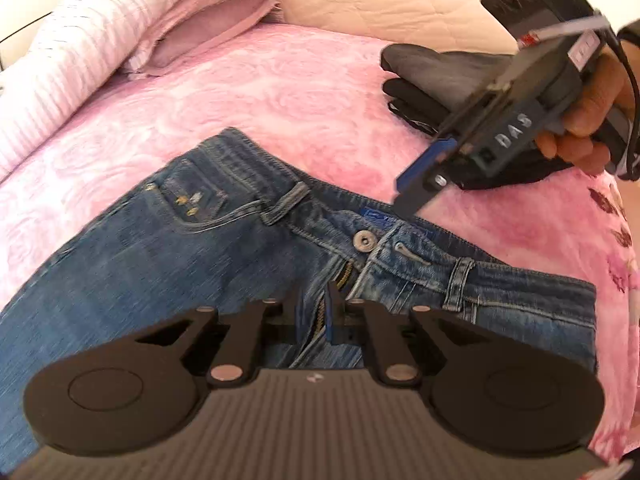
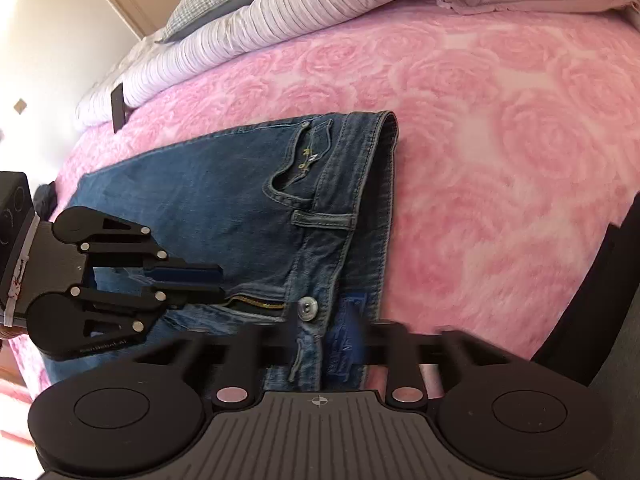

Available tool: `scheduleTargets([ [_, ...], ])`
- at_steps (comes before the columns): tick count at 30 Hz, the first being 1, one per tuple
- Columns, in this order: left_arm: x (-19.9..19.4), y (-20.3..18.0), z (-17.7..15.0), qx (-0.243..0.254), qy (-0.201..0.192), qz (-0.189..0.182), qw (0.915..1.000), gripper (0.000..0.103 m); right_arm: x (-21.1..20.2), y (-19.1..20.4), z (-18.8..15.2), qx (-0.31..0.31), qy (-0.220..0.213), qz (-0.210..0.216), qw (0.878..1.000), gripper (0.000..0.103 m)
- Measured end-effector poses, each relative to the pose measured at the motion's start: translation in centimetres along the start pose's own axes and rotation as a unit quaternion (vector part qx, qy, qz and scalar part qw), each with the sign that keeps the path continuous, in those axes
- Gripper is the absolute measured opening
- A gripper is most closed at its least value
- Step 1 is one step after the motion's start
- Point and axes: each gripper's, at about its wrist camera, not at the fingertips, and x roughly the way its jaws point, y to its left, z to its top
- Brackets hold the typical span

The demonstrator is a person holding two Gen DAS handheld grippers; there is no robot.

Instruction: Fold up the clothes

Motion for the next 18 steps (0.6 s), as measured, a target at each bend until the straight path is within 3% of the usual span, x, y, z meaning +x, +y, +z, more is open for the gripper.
scheduleTargets([
  [7, -6.2, 0.9, -4.9, -0.044, 0.039, 0.070, 0.9958, 0.009, 2.9, 2.2, -1.3, -0.089, 0.037, -0.029, 0.995, 0.049],
  [9, -8.1, 1.5, -7.0, -0.060, 0.063, 0.089, 0.9922, 0.011, 3.0, 2.5, -1.2, -0.093, 0.034, -0.019, 0.995, 0.049],
  [13, -10.9, 3.6, -10.7, -0.080, 0.101, 0.133, 0.9827, 0.014, 4.8, 2.9, -1.1, -0.121, 0.046, -0.047, 0.991, 0.049],
  [18, -13.5, 6.0, -12.9, -0.114, 0.116, 0.150, 0.9753, 0.016, 4.0, 5.5, -0.5, -0.145, 0.039, -0.090, 0.985, 0.050],
])
